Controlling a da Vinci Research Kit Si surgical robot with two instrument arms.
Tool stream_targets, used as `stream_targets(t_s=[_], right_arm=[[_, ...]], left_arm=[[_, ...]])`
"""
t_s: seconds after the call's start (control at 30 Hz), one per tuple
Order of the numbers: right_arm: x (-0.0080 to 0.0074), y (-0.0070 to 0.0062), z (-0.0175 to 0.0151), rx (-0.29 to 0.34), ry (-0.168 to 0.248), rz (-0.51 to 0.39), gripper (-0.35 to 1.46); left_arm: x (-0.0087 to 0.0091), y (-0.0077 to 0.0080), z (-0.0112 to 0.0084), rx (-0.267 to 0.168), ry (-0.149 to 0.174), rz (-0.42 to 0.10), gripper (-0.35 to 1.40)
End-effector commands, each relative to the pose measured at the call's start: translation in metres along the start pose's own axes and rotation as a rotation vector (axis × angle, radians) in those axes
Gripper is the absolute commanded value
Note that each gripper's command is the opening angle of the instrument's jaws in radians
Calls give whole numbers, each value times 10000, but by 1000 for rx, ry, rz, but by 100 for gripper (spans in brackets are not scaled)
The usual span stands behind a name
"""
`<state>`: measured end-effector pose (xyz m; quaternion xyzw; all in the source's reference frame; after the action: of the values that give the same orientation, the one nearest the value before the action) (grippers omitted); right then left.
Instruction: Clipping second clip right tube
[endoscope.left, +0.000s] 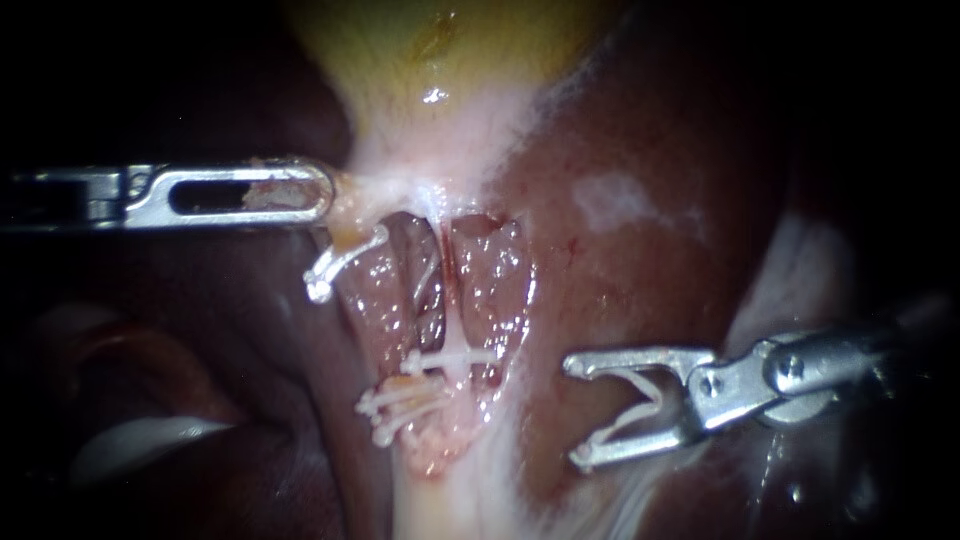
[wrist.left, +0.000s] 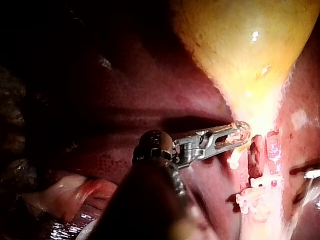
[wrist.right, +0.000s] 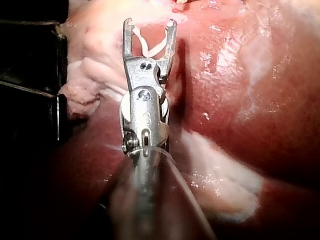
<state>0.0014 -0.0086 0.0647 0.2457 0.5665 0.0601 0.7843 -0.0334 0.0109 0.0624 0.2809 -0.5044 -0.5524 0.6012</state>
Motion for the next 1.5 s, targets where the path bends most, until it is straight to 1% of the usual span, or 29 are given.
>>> stream_targets(t_s=[0.03, 0.13, 0.23, 0.3, 0.4, 0.57, 0.73, 0.83, 1.0, 1.13, 1.3, 1.5], right_arm=[[0, 2, 2, -5, 4, 20, 46], [-1, 12, 9, -23, 11, 89, 46], [0, 24, 18, -37, 26, 170, 46], [0, 31, 26, -47, 41, 215, 47], [3, 42, 38, -61, 48, 273, 48], [5, 59, 55, -79, 56, 333, 48], [4, 76, 66, -95, 68, 373, 48], [3, 84, 72, -102, 72, 386, 48], [0, 91, 87, -109, 92, 426, 48], [-2, 93, 96, -89, 113, 452, 48], [-2, 93, 104, -73, 124, 461, 48], [-2, 90, 107, -22, 179, 483, 48]], left_arm=[[0, -1, 0, -1, 0, 0, -35], [1, -2, 0, -2, -1, 0, -35], [1, -4, 1, -3, -2, -1, -35], [1, -5, 1, -6, -4, -1, -35], [2, -6, 1, -7, -4, -1, -35], [2, -7, 1, -5, -3, -1, -35], [2, -8, 1, -3, -2, -1, -35], [2, -8, 1, -3, -2, -1, -35], [3, -8, 2, -4, -2, -1, -35], [3, -8, 2, -4, -3, -1, -35], [3, -8, 3, -2, -1, -1, -35], [4, -8, 3, -2, -2, -1, -35]])
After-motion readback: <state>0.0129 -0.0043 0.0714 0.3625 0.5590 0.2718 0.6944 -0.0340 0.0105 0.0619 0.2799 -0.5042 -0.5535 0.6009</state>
